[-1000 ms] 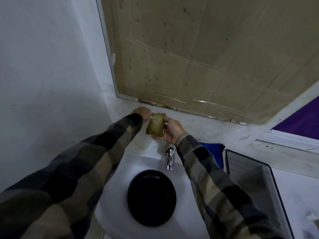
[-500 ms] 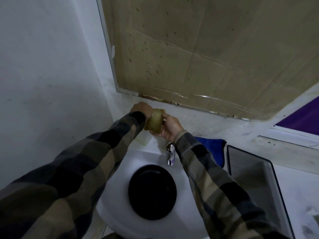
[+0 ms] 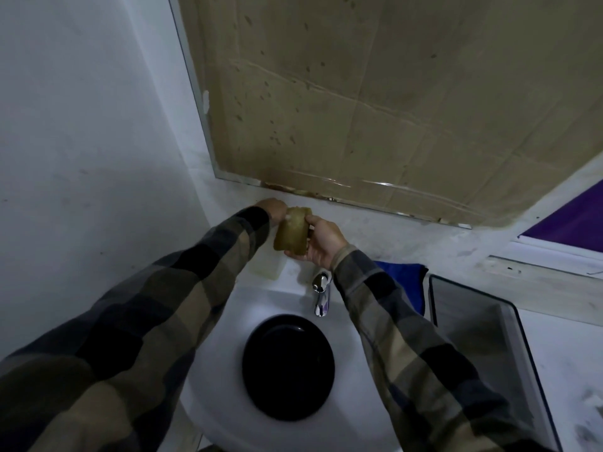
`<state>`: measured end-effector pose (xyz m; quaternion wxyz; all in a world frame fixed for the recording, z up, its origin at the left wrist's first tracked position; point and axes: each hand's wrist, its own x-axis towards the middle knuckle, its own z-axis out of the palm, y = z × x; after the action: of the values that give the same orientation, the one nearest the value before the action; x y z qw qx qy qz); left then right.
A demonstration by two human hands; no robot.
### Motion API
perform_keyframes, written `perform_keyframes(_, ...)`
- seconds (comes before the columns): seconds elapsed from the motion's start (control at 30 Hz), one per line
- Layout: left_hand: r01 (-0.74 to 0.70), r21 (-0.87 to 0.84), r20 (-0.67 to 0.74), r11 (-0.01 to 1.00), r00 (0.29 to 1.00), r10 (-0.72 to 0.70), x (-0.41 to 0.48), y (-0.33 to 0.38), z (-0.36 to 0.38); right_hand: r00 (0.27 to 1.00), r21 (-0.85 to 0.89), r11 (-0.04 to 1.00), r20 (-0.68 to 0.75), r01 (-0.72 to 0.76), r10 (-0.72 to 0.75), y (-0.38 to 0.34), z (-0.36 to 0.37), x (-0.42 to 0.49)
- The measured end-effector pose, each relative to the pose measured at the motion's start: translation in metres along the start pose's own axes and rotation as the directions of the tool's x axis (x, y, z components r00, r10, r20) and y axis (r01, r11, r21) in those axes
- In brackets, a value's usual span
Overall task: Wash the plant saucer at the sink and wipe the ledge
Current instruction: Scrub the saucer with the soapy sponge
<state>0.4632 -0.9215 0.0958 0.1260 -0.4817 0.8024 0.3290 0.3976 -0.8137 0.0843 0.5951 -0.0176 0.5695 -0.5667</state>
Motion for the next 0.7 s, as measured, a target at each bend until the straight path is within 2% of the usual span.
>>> perform_keyframes(0.07,0.045,-0.026,-0.054,0.999,0.997,-0.046,-0.002,0.0,0.004,1.0,0.004,1.0,-0.005,-0.003,0.003,0.001,0.0,0.002)
perform_keyframes(0.2,0.117,0.037,-0.14,0.992,0.984,-0.111,-0.003,-0.004,0.011,1.0,0.005,1.0,-0.018,-0.01,0.01,0.001,0.002,0.001)
perform_keyframes(0.43,0.016,0.053,-0.088,0.998,0.996,-0.012,-0.009,0.003,-0.001,1.0,-0.015,1.0,-0.028,-0.007,0.006,0.002,0.001,-0.005)
perform_keyframes(0.53,-0.049,-0.037,-0.071,0.998,0.996,0.046,-0.008,0.009,-0.009,0.999,-0.016,1.0,-0.032,-0.007,0.007,0.0,0.002,-0.006)
perform_keyframes(0.7,0.023,0.07,-0.096,0.997,0.995,-0.017,-0.007,0.006,-0.001,1.0,-0.01,1.0,-0.029,-0.002,0.001,0.006,0.006,-0.005)
